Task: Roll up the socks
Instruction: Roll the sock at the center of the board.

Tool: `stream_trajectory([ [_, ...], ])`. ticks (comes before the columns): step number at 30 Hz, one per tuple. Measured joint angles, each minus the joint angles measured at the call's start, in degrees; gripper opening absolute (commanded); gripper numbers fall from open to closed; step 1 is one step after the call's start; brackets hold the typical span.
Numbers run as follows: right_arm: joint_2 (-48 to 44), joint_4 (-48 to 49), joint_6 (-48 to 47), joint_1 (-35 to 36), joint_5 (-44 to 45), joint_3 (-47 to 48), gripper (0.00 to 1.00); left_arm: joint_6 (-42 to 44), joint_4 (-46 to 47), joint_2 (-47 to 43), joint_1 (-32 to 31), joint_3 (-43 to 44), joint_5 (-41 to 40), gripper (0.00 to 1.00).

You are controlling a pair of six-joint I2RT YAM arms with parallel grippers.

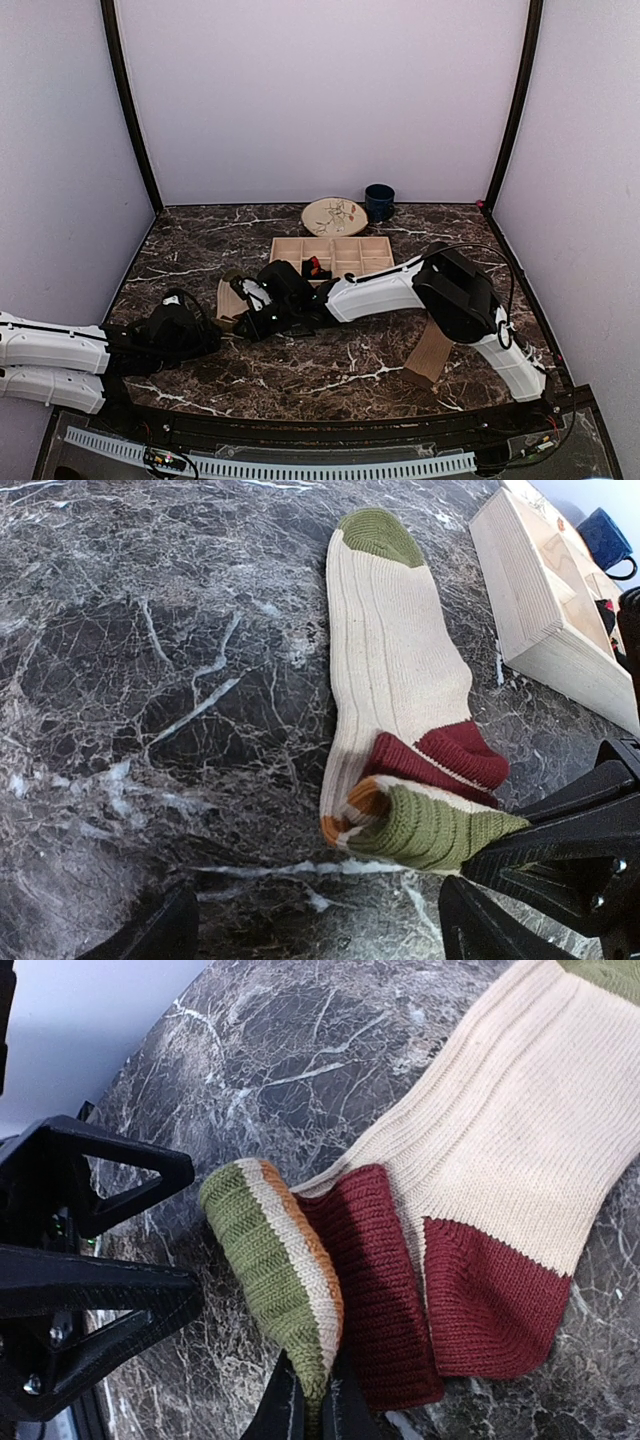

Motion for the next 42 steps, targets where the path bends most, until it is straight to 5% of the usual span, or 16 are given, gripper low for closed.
stream_trajectory([
  [14,3.8,-1.7,8.7,-0.6,-7.3,4.9,0.0,0.1,-0.2,0.1,0.0,-0.1,-0.3,0.83],
  [22,4.9,-5.7,9.8,-0.6,-9.1,8.4,0.0,0.3,-0.6,0.7,0.0,0.1,-1.3,0.8],
  [28,4.9,-7.2,10.9,-0.6,-9.9,8.6,0.0,0.5,-0.8,2.5,0.0,0.5,-2.3,0.68],
  [42,4.9,-7.9,11.9,-0.7,-11.4,8.6,0.0,1.8,-1.9,8.7,0.0,5.2,-3.6,0.66],
])
